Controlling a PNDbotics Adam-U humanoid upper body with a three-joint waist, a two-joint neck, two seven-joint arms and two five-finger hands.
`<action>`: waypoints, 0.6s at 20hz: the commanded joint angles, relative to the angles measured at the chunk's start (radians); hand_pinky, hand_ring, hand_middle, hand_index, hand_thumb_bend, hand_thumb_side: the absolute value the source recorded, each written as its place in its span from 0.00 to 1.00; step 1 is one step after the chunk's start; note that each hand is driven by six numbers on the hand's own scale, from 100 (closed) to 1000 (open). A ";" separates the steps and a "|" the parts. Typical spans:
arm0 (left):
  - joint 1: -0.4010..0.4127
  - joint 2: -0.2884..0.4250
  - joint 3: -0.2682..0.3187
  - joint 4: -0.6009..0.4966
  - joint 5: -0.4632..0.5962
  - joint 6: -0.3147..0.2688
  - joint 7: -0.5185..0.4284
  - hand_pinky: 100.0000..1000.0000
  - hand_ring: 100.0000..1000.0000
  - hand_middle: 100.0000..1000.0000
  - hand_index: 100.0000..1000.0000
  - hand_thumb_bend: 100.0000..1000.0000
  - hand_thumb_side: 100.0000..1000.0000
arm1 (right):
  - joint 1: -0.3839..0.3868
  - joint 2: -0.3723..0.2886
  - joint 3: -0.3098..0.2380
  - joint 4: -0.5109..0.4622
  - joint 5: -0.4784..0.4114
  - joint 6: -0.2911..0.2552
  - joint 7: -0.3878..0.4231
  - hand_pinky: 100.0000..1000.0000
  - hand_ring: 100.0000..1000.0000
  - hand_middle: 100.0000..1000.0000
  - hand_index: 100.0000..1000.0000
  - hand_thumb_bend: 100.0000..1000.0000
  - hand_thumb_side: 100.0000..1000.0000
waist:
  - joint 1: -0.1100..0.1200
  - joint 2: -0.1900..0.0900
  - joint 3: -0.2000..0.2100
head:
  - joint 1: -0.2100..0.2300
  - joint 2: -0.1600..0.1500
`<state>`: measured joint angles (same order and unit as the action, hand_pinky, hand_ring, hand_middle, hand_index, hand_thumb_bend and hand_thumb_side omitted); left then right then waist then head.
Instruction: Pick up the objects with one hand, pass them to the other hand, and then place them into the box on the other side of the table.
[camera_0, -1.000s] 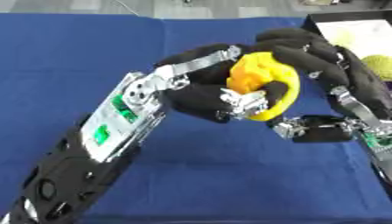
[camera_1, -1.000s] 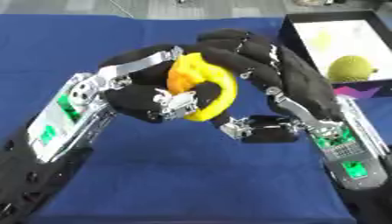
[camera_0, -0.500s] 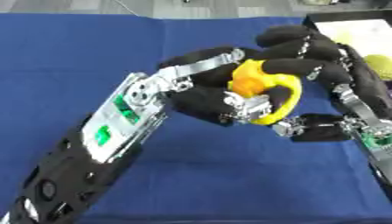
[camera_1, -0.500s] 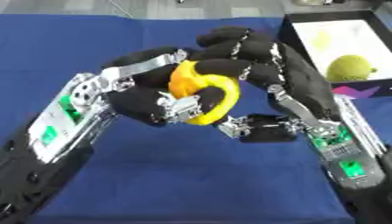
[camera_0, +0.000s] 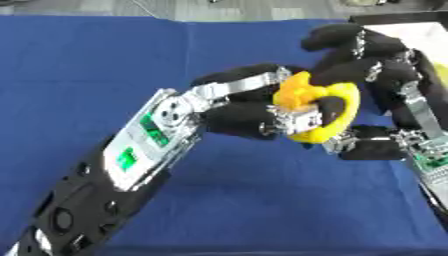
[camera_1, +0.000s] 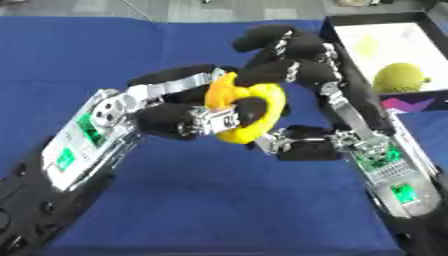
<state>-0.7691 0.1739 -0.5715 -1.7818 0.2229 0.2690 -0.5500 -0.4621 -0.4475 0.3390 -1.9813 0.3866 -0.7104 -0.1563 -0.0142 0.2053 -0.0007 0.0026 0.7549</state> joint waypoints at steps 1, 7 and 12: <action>-0.018 0.000 0.002 0.000 -0.029 -0.008 0.003 0.68 0.54 0.56 0.83 0.00 1.00 | -0.018 -0.010 -0.019 -0.019 -0.033 0.005 -0.028 0.79 0.74 0.47 0.21 0.00 0.11 | 0.001 -0.014 -0.003 | -0.003 -0.001; -0.018 -0.011 0.005 0.022 -0.048 -0.018 0.039 0.73 0.64 0.68 0.88 0.11 1.00 | -0.017 -0.011 -0.020 -0.019 -0.023 -0.003 -0.020 0.80 0.75 0.48 0.15 0.00 0.19 | 0.001 -0.014 -0.005 | -0.005 -0.002; -0.012 -0.029 0.026 0.030 -0.040 -0.033 0.073 0.76 0.68 0.72 0.89 0.18 1.00 | -0.015 -0.011 -0.022 -0.019 -0.018 -0.007 -0.018 0.80 0.75 0.48 0.14 0.00 0.19 | -0.001 -0.014 -0.004 | -0.009 -0.003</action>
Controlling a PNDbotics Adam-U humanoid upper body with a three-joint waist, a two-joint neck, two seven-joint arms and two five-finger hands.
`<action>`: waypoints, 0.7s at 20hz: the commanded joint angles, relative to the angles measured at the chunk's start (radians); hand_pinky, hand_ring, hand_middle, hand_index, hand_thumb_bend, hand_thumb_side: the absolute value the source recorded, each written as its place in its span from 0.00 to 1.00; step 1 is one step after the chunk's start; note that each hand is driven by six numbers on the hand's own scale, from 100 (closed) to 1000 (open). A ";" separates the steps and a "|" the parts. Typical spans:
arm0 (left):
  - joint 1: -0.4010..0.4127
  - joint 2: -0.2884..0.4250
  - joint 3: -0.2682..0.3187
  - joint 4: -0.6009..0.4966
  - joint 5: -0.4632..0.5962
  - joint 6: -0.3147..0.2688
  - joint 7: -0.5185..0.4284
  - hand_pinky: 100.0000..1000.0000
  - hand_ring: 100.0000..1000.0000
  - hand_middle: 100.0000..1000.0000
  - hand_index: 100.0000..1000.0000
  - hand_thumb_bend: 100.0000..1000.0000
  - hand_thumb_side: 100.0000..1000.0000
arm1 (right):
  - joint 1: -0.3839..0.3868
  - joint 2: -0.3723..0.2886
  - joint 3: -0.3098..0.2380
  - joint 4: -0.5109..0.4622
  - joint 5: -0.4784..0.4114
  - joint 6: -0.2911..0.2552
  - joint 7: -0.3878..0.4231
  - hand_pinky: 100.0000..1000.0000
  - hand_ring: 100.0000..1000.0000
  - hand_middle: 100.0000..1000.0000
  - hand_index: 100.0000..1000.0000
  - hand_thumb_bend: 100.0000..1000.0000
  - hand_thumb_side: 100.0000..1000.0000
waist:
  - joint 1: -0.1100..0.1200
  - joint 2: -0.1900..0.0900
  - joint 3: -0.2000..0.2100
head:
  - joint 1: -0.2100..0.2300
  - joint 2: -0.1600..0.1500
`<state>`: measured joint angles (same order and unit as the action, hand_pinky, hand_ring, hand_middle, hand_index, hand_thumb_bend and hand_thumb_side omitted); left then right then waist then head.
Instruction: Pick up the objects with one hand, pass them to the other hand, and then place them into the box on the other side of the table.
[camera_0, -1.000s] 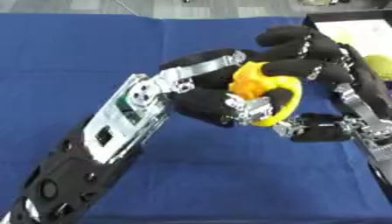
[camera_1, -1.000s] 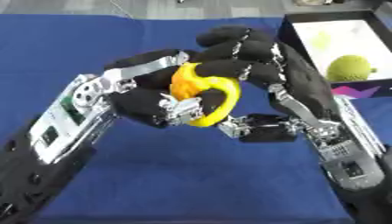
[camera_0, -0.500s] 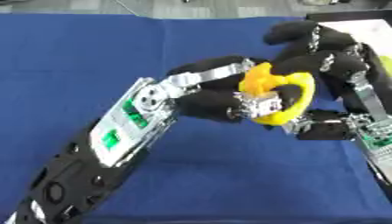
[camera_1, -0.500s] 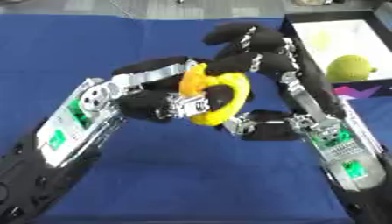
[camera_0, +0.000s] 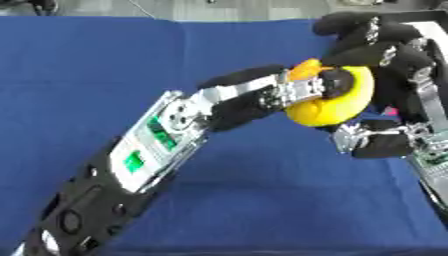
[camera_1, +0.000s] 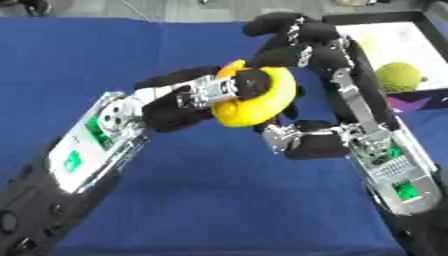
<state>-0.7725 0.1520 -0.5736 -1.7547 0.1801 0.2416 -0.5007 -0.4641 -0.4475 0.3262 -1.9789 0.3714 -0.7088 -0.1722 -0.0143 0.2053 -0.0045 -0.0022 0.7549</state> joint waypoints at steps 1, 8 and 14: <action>-0.008 -0.011 0.036 0.004 0.008 -0.010 0.036 0.76 0.68 0.73 0.89 0.19 1.00 | -0.012 -0.011 -0.010 -0.021 -0.001 -0.009 -0.001 0.80 0.75 0.48 0.14 0.00 0.19 | -0.002 -0.014 -0.001 | -0.005 -0.004; 0.005 -0.025 0.094 0.003 0.052 -0.043 0.125 0.78 0.72 0.77 0.90 0.29 1.00 | -0.006 -0.015 -0.017 -0.021 0.008 -0.011 -0.007 0.80 0.74 0.48 0.13 0.00 0.15 | -0.005 -0.017 0.000 | -0.013 -0.007; 0.025 -0.018 0.152 -0.012 0.068 -0.090 0.171 0.78 0.72 0.77 0.90 0.20 1.00 | 0.005 -0.045 -0.040 -0.021 0.003 -0.007 -0.034 0.80 0.75 0.48 0.13 0.00 0.14 | -0.007 -0.019 0.000 | -0.044 -0.008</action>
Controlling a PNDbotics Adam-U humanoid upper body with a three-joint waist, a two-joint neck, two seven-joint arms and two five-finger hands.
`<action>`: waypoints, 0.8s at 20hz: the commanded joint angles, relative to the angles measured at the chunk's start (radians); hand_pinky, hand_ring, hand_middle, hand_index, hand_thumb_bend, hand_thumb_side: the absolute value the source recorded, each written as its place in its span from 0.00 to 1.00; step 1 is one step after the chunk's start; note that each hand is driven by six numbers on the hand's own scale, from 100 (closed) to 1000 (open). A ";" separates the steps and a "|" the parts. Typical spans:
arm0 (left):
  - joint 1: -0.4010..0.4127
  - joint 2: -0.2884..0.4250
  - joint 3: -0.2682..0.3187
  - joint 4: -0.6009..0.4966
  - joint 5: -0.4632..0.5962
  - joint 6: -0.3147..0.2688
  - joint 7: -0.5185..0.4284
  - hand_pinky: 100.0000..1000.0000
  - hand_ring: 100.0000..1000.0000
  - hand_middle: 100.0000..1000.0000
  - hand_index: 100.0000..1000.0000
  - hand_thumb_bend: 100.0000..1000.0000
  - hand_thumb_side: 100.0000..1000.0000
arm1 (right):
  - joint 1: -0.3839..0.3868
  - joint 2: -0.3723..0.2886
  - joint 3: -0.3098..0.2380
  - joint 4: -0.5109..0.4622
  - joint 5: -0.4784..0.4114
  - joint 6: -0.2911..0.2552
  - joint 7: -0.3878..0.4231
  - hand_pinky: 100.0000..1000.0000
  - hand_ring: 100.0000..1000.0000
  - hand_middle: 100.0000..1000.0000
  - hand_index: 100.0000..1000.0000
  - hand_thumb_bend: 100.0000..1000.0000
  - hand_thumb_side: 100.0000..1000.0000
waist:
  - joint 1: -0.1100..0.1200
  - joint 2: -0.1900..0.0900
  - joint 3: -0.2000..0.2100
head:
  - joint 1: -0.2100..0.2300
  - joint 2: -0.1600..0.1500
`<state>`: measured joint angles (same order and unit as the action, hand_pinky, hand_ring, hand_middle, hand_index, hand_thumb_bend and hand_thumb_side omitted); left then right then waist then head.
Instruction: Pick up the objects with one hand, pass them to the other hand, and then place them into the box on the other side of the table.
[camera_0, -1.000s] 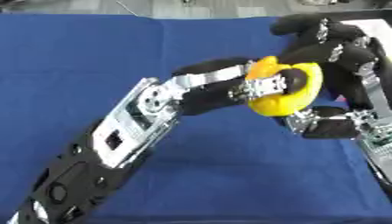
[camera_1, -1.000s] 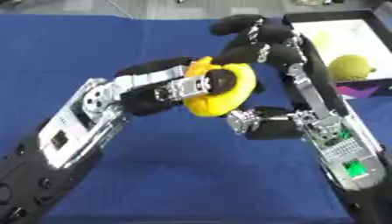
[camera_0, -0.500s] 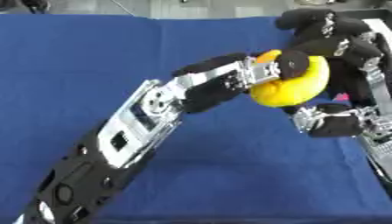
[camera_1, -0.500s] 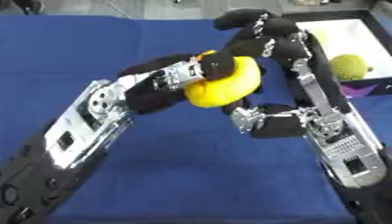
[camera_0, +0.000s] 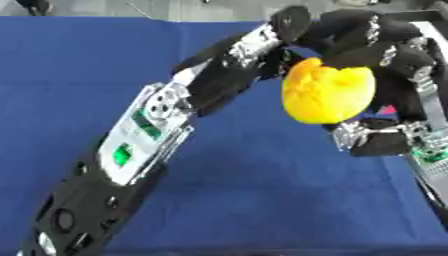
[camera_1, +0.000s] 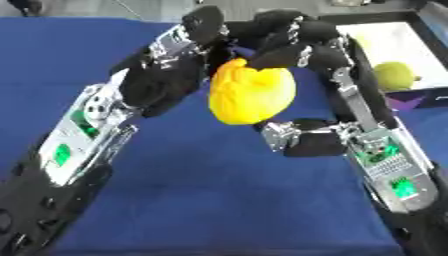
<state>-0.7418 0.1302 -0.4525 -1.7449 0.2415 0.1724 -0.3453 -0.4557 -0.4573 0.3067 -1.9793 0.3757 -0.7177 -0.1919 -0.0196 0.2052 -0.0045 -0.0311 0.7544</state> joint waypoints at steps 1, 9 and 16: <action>-0.001 0.008 0.042 -0.025 0.010 -0.031 0.020 0.78 0.72 0.77 0.90 0.18 1.00 | -0.003 -0.044 -0.027 -0.021 -0.003 0.003 -0.021 0.80 0.74 0.48 0.13 0.00 0.11 | -0.002 -0.020 0.000 | -0.021 -0.007; 0.044 0.043 0.125 -0.034 0.032 -0.095 0.072 0.76 0.70 0.74 0.89 0.16 1.00 | 0.019 -0.108 -0.106 -0.021 -0.033 0.056 -0.088 0.80 0.75 0.48 0.13 0.00 0.26 | 0.001 -0.019 0.010 | -0.060 -0.012; 0.119 0.083 0.191 -0.031 0.012 -0.123 0.140 0.75 0.68 0.72 0.88 0.14 1.00 | 0.077 -0.183 -0.204 -0.021 -0.132 0.199 -0.178 0.80 0.77 0.46 0.12 0.00 0.41 | 0.000 -0.015 0.030 | -0.080 -0.019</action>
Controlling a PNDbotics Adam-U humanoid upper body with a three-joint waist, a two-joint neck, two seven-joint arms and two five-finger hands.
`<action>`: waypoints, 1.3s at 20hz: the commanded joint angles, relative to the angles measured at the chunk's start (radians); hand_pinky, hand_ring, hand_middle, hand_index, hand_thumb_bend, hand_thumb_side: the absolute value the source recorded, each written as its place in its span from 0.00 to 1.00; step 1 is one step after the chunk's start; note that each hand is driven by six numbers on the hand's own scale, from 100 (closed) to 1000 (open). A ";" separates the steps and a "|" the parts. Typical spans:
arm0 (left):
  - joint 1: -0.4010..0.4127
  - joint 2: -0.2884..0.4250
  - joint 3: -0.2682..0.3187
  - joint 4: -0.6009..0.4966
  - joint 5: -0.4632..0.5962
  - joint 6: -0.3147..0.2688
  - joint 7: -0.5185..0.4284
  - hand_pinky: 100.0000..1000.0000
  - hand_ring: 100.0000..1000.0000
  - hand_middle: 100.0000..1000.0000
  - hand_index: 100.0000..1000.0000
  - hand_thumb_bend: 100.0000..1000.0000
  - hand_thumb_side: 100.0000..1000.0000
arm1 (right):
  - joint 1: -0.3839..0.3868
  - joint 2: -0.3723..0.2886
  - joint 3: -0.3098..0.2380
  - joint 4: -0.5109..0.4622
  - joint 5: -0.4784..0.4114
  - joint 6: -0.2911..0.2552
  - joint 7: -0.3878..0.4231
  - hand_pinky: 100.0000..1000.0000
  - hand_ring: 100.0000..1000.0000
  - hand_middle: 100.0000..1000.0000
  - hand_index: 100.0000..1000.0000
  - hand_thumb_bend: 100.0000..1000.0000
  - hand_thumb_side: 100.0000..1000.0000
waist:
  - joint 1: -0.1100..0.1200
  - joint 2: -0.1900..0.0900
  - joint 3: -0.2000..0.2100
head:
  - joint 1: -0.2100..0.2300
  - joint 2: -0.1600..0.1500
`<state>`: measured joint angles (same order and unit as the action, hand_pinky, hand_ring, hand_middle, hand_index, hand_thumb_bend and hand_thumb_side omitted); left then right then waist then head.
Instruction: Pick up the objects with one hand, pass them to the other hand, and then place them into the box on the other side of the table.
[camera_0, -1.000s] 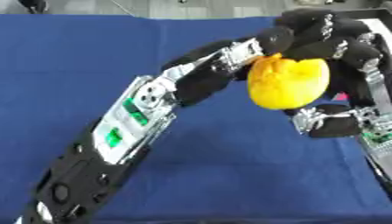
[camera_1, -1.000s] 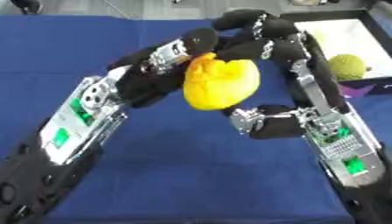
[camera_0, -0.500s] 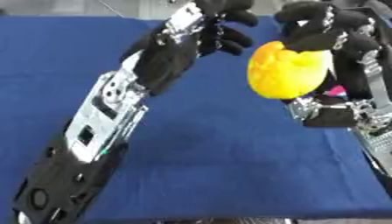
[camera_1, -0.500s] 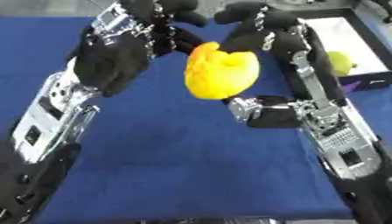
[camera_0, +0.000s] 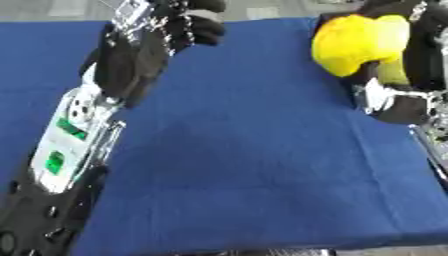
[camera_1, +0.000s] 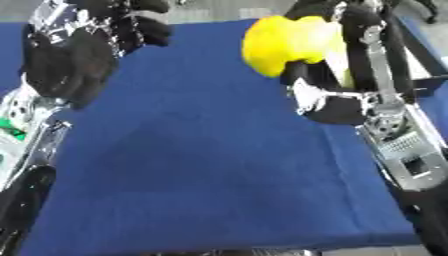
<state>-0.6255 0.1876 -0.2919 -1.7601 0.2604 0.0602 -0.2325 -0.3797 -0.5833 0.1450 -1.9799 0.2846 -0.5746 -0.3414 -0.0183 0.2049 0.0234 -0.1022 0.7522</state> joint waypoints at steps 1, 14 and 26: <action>0.017 0.031 0.042 -0.018 -0.010 -0.016 0.042 0.75 0.67 0.71 0.88 0.13 1.00 | 0.007 -0.075 -0.056 -0.012 -0.060 0.090 -0.036 0.81 0.77 0.46 0.11 0.00 0.41 | -0.001 -0.015 0.007 | -0.013 -0.018; 0.218 0.093 0.138 -0.184 -0.123 -0.050 0.091 0.75 0.66 0.69 0.87 0.06 0.99 | -0.170 -0.242 -0.157 0.797 -0.199 0.237 -0.063 0.83 0.83 0.44 0.10 0.00 0.41 | 0.009 -0.011 0.156 | -0.150 -0.032; 0.308 0.100 0.182 -0.217 -0.164 -0.055 0.119 0.75 0.65 0.69 0.87 0.07 1.00 | -0.225 -0.284 -0.171 1.315 -0.204 0.201 -0.122 0.83 0.84 0.46 0.29 0.00 0.41 | -0.007 -0.019 0.233 | -0.244 -0.030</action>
<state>-0.3115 0.2726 -0.1210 -1.9575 0.0990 0.0076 -0.1188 -0.5986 -0.8247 -0.0187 -0.6887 0.0730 -0.3703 -0.4564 -0.0286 0.2043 0.2553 -0.3396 0.7282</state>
